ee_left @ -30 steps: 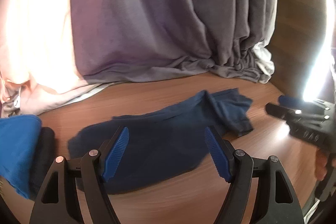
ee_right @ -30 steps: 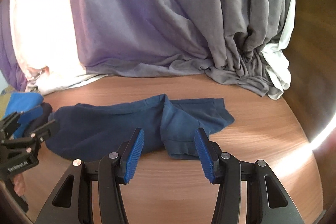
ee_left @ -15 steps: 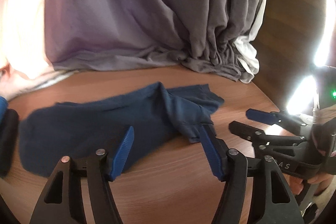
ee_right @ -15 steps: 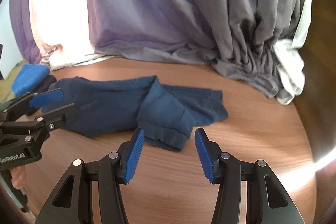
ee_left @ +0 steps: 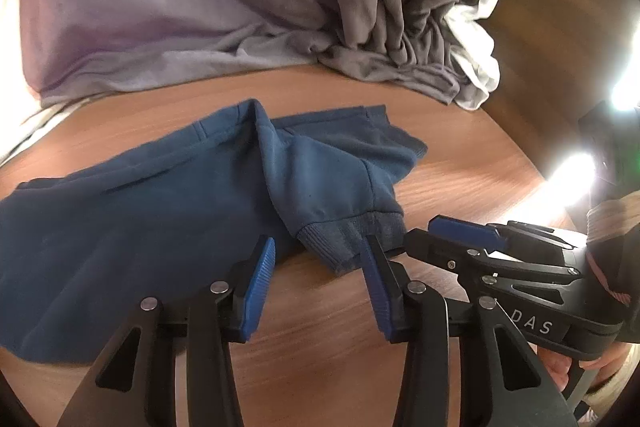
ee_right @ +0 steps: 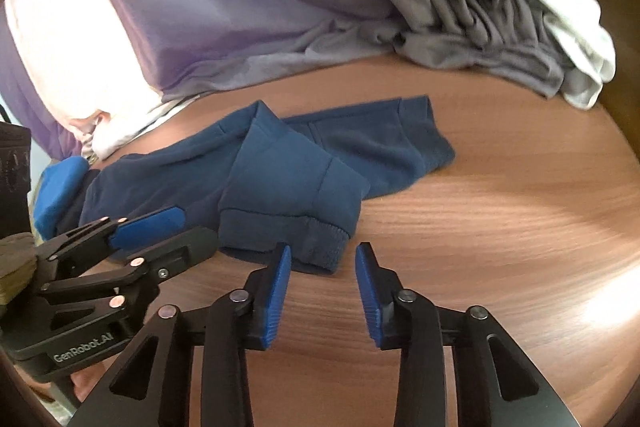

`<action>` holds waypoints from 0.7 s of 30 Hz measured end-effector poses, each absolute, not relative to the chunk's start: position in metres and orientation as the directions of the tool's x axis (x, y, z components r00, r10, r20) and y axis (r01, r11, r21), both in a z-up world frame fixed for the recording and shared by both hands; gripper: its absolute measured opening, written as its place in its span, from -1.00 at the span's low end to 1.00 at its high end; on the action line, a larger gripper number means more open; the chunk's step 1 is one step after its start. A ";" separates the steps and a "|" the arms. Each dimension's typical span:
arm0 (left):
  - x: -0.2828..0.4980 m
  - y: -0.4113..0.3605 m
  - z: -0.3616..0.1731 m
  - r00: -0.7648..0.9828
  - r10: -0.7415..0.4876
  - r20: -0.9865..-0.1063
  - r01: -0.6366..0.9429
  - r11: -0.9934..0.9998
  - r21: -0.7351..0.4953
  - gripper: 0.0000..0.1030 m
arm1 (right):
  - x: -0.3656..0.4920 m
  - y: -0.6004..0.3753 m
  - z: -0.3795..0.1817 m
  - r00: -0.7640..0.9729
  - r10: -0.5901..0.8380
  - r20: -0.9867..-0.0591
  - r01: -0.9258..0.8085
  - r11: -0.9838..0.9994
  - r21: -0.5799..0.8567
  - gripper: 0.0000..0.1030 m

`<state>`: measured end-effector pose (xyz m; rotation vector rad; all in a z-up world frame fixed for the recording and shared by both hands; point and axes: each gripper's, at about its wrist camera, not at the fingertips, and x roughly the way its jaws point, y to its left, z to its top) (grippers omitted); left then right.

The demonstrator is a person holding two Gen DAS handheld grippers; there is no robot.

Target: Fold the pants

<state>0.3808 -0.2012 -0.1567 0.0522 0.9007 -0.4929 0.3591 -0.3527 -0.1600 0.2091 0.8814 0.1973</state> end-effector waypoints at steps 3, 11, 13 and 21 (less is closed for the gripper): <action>0.387 -0.201 -0.164 0.495 -0.397 -0.773 0.430 0.885 -0.179 -0.25 | 0.365 -0.352 -0.168 0.605 0.266 -0.750 -0.075 0.957 0.279 -0.41; 0.396 -0.207 -0.175 0.461 -0.411 -0.786 0.446 0.873 -0.196 -0.54 | 0.374 -0.355 -0.180 0.584 0.302 -0.753 -0.064 0.942 0.328 -0.54; 0.398 -0.207 -0.174 0.455 -0.417 -0.787 0.453 0.869 -0.199 -0.80 | 0.376 -0.355 -0.182 0.580 0.307 -0.754 -0.066 0.941 0.332 -0.65; 0.411 -0.223 -0.140 0.515 -0.458 -0.724 0.508 0.844 -0.172 -0.85 | 0.376 -0.366 -0.161 0.635 0.296 -0.714 -0.049 0.937 0.345 -0.84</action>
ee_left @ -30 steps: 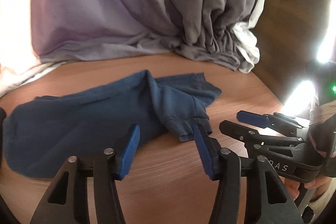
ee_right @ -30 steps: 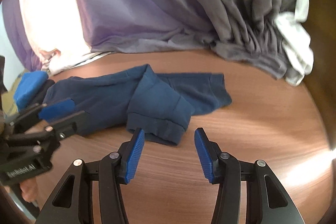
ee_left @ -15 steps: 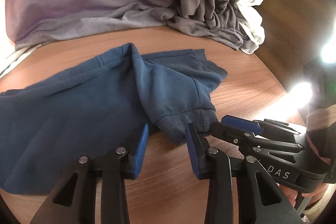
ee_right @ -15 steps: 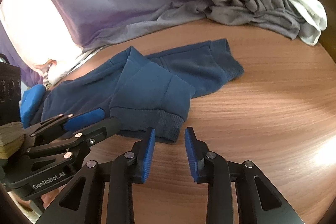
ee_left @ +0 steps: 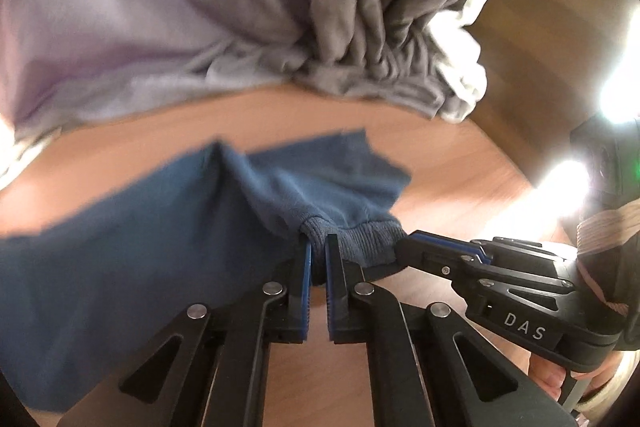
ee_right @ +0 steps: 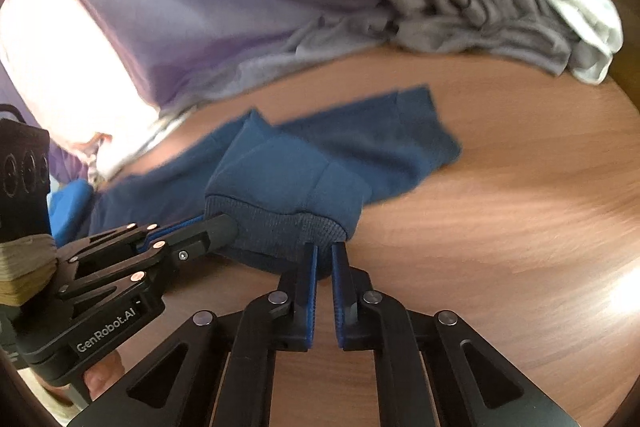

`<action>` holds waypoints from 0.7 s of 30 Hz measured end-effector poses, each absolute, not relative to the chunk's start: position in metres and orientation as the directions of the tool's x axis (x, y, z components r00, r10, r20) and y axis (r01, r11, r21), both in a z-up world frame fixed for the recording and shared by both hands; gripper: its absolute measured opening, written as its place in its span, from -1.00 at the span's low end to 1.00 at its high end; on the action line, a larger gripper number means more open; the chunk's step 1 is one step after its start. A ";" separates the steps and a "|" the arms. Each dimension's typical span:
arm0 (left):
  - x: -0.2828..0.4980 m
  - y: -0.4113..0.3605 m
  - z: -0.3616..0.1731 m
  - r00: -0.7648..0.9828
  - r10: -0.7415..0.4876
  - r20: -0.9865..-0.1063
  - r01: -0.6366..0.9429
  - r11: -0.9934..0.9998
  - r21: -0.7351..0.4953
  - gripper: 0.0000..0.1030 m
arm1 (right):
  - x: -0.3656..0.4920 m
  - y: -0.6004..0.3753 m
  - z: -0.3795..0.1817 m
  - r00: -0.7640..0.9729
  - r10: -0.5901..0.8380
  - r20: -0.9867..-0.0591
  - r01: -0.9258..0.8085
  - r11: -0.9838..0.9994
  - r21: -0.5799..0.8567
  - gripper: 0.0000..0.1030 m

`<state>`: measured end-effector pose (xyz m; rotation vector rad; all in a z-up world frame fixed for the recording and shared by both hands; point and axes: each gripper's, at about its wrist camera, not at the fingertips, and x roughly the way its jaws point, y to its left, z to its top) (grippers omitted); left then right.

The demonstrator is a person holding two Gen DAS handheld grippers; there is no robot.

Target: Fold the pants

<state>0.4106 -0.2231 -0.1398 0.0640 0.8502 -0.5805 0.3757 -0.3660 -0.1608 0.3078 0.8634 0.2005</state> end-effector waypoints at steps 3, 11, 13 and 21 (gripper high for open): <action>0.428 -0.237 -0.126 0.530 -0.481 -0.699 0.537 0.828 -0.163 -0.85 | 0.381 -0.377 -0.145 0.673 0.270 -0.689 -0.031 0.940 0.339 -0.84; 0.487 -0.278 -0.123 0.488 -0.505 -0.712 0.594 0.790 -0.152 -0.85 | 0.423 -0.415 -0.129 0.708 0.207 -0.675 0.033 0.945 0.325 -0.85; 0.498 -0.286 -0.127 0.472 -0.508 -0.721 0.606 0.780 -0.153 -0.85 | 0.431 -0.420 -0.132 0.701 0.205 -0.683 0.046 0.943 0.330 -0.87; 0.522 -0.313 -0.142 0.443 -0.492 -0.749 0.657 0.747 -0.102 -0.74 | 0.441 -0.437 -0.146 0.684 0.199 -0.702 0.092 0.931 0.353 -0.70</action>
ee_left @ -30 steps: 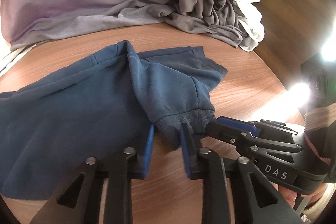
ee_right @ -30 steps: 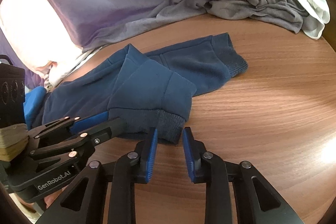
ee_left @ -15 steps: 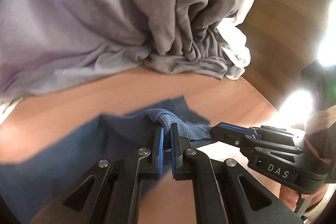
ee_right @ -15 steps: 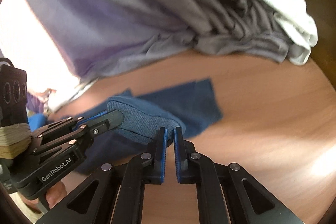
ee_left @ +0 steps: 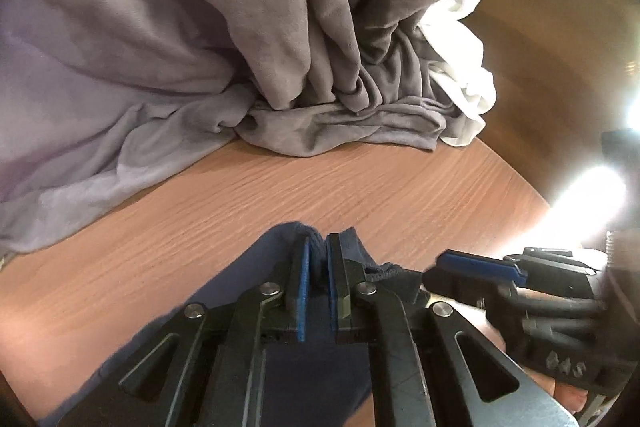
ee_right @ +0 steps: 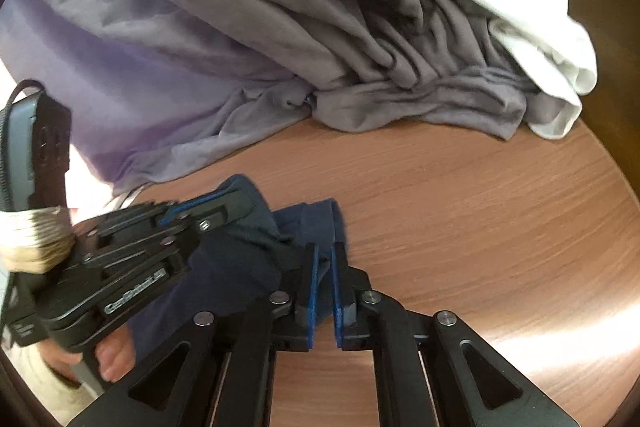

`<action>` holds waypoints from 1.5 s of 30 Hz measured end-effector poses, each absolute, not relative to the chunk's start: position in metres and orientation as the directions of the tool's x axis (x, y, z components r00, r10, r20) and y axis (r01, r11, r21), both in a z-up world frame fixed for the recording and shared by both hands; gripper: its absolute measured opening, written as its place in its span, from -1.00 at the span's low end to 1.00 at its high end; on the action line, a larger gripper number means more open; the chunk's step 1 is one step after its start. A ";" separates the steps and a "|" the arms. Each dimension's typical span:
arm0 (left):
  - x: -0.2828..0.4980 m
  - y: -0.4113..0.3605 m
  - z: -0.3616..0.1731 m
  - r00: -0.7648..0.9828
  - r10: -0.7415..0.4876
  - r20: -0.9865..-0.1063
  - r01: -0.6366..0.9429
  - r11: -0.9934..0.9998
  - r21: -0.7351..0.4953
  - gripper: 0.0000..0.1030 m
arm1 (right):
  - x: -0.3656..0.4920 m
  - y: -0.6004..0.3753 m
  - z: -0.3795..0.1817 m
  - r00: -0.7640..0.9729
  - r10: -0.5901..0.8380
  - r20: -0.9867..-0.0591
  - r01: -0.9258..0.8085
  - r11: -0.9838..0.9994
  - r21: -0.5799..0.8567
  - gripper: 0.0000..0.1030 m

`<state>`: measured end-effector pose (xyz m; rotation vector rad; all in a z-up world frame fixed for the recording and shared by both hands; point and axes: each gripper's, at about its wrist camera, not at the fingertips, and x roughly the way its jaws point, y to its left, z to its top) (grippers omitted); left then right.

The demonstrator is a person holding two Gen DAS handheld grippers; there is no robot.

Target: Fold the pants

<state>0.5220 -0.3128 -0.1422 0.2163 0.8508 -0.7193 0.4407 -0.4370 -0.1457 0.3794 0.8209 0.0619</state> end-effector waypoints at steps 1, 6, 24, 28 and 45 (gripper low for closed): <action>0.522 -0.315 -0.143 0.443 -0.492 -0.749 0.663 0.743 -0.096 -0.57 | 0.441 -0.437 -0.147 0.683 0.202 -0.702 0.088 0.931 0.354 -0.60; 0.513 -0.308 -0.134 0.507 -0.468 -0.724 0.664 0.748 -0.019 -0.21 | 0.440 -0.437 -0.153 0.678 0.211 -0.704 0.074 0.933 0.351 -0.45; 0.423 -0.226 -0.175 0.497 -0.328 -0.803 0.523 0.852 -0.024 -0.15 | 0.440 -0.431 -0.180 0.654 0.298 -0.696 0.113 0.870 0.479 -0.45; 0.416 -0.234 -0.184 0.524 -0.300 -0.797 0.552 0.833 0.049 -0.15 | 0.442 -0.433 -0.182 0.652 0.305 -0.694 0.123 0.861 0.494 -0.45; 0.424 -0.216 -0.181 0.509 -0.336 -0.793 0.498 0.866 -0.047 -0.51 | 0.426 -0.430 -0.163 0.689 0.245 -0.681 0.152 0.871 0.467 -0.76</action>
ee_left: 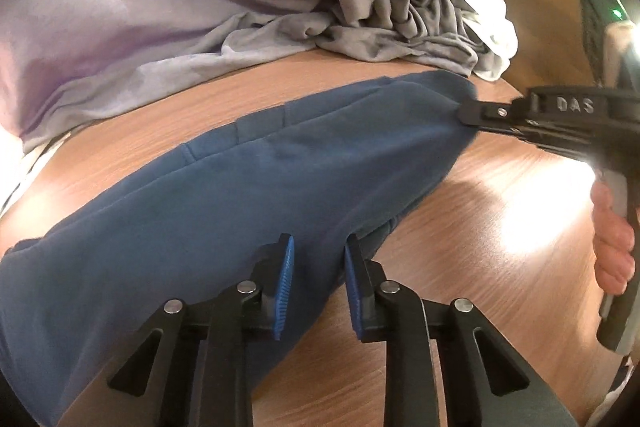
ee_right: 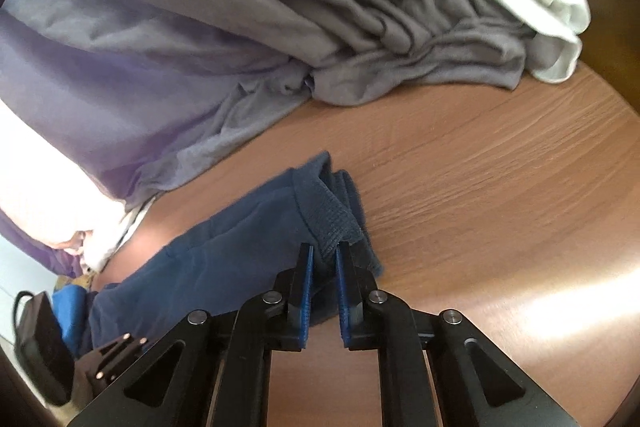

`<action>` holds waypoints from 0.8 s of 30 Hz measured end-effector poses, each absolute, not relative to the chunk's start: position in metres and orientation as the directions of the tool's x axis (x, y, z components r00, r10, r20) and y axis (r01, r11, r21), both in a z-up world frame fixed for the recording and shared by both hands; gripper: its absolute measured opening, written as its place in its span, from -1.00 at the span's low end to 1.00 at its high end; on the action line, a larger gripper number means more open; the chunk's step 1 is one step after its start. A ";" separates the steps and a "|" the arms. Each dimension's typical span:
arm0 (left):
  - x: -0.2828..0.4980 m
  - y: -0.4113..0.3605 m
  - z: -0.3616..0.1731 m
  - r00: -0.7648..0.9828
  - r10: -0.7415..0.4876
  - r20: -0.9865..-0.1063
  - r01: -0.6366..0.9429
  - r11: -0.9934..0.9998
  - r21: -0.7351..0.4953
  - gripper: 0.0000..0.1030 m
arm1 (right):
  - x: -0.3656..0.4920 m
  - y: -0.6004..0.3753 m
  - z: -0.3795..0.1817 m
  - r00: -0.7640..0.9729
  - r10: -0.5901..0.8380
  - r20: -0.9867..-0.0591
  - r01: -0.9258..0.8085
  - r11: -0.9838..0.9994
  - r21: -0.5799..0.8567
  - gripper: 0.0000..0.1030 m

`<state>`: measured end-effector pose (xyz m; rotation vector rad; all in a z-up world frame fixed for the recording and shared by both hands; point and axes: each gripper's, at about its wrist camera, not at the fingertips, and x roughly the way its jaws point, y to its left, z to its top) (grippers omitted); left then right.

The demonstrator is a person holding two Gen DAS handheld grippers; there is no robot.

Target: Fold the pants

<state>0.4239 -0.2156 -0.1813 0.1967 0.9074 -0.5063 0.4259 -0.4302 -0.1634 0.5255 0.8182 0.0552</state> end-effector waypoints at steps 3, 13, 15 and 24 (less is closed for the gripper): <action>0.426 -0.212 -0.188 0.489 -0.340 -0.803 0.488 0.870 -0.072 -0.51 | 0.420 -0.427 -0.160 0.683 0.207 -0.700 0.158 0.894 0.419 -0.76; 0.417 -0.200 -0.171 0.521 -0.355 -0.776 0.480 0.874 -0.077 -0.06 | 0.432 -0.432 -0.175 0.629 0.184 -0.755 0.191 0.905 0.379 -0.35; 0.414 -0.192 -0.163 0.543 -0.354 -0.762 0.465 0.882 -0.078 -0.04 | 0.425 -0.428 -0.165 0.638 0.105 -0.763 0.223 0.923 0.314 -0.19; 0.422 -0.150 -0.131 0.629 -0.324 -0.707 0.435 0.900 -0.025 -0.04 | 0.426 -0.384 -0.114 0.701 0.093 -0.707 0.055 0.982 0.183 -0.19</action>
